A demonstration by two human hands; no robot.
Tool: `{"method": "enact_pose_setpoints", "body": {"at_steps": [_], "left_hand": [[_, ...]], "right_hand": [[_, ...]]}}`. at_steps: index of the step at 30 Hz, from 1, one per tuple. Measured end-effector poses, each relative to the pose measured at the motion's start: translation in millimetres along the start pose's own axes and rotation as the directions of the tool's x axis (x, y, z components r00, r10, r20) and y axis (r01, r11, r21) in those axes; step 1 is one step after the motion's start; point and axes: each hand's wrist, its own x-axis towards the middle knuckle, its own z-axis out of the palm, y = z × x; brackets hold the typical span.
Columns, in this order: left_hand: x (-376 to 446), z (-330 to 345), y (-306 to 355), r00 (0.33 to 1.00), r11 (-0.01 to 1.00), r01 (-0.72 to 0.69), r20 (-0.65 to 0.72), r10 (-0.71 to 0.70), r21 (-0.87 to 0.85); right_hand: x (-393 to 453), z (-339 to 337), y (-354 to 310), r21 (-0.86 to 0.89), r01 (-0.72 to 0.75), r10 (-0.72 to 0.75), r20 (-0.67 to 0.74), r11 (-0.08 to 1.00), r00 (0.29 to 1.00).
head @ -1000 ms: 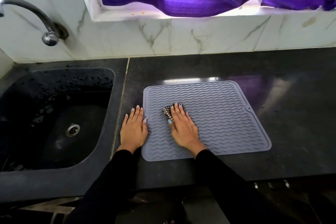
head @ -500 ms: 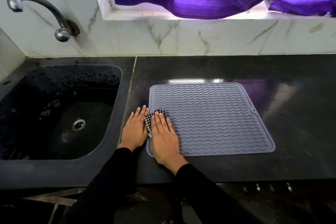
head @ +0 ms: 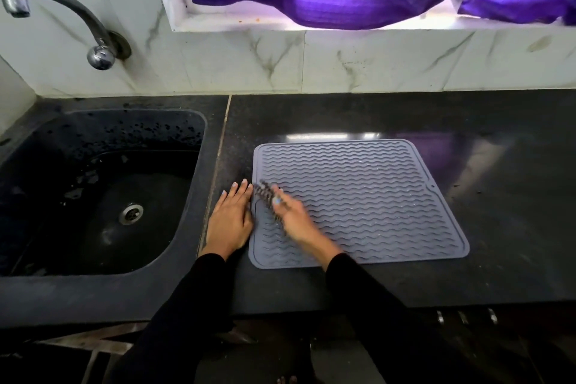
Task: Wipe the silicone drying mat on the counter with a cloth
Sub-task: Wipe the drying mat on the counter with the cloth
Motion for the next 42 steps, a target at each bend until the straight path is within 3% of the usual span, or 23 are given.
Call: {"method": "enact_pose_setpoints", "body": {"at_steps": [2, 3, 4, 6, 7, 9, 11, 13, 20, 22, 24, 25, 27, 29, 32, 35, 38, 42], "left_hand": [[-1, -1, 1, 1.0, 1.0, -0.002, 0.004, 0.002, 0.014], [-1, -1, 1, 1.0, 1.0, -0.002, 0.004, 0.002, 0.018], [-1, -1, 2, 1.0, 1.0, 0.001, 0.002, -0.001, 0.019], [0, 0, 3, 1.0, 1.0, 0.011, -0.005, -0.01, 0.015], [0, 0, 3, 1.0, 1.0, 0.014, -0.01, -0.014, 0.015], [0, 1, 3, 0.999, 1.0, 0.026, -0.022, -0.025, 0.006], [1, 2, 4, 0.999, 0.999, 0.034, -0.033, -0.034, -0.002], [0, 2, 6, 0.999, 1.0, 0.031, -0.042, -0.031, -0.001], [-1, 0, 8, 0.999, 0.999, 0.033, -0.04, -0.032, 0.024], [-2, -1, 9, 0.999, 0.999, 0.032, -0.033, -0.031, 0.03], [-2, -2, 8, 0.999, 0.999, 0.036, -0.022, -0.035, 0.022], [-3, -2, 8, 0.999, 0.999, 0.038, -0.018, -0.038, 0.021], [-3, -1, 8, 0.999, 0.999, 0.044, -0.015, -0.044, 0.026], [-2, -1, 9, 0.999, 0.998, 0.053, -0.013, -0.053, 0.024], [-1, 1, 9, 0.998, 0.998, 0.057, -0.013, -0.056, 0.032], [-2, 2, 7, 0.998, 0.998, 0.054, -0.02, -0.053, 0.03], [-1, 2, 7, 0.999, 0.998, 0.048, -0.021, -0.048, 0.027], [-1, 1, 7, 0.999, 0.999, 0.038, -0.026, -0.037, 0.036]], "right_hand": [[-4, -23, -15, 0.421, -0.071, 0.128, -0.11, 0.904, 0.986], [-6, -36, -19, 0.457, -0.037, 0.137, -0.188, 0.889, 0.972], [-8, -49, -19, 0.357, -0.002, 0.108, -0.278, 0.934, 0.955], [-13, -71, -10, -0.107, 0.014, -0.054, -0.38, 0.994, 0.924], [-15, -80, 0, -0.345, -0.019, -0.117, -0.368, 0.938, 0.922], [-19, -86, 23, -0.644, -0.105, -0.141, -0.318, 0.758, 0.938], [-24, -83, 41, -0.817, -0.142, -0.145, -0.265, 0.56, 0.953], [-27, -79, 52, -0.862, -0.119, -0.221, -0.257, 0.493, 0.941], [-26, -91, 54, -0.819, -0.055, -0.257, -0.243, 0.572, 0.935], [-25, -101, 47, -0.647, -0.036, -0.204, -0.292, 0.761, 0.934], [-25, -121, 32, -0.211, -0.036, -0.057, -0.418, 0.977, 0.907], [-26, -133, 26, -0.076, -0.056, 0.011, -0.496, 0.996, 0.868], [-34, -154, 21, -0.074, -0.147, 0.077, -0.581, 0.986, 0.81], [-43, -159, 17, -0.283, -0.206, 0.007, -0.573, 0.937, 0.819], [-54, -136, 19, -0.573, -0.197, -0.057, -0.393, 0.796, 0.918], [-54, -102, 31, -0.789, -0.187, -0.11, -0.306, 0.586, 0.946], [-57, -87, 45, -0.886, -0.211, -0.172, -0.303, 0.412, 0.937], [-58, -82, 48, -0.917, -0.207, -0.134, -0.266, 0.341, 0.955]]}}
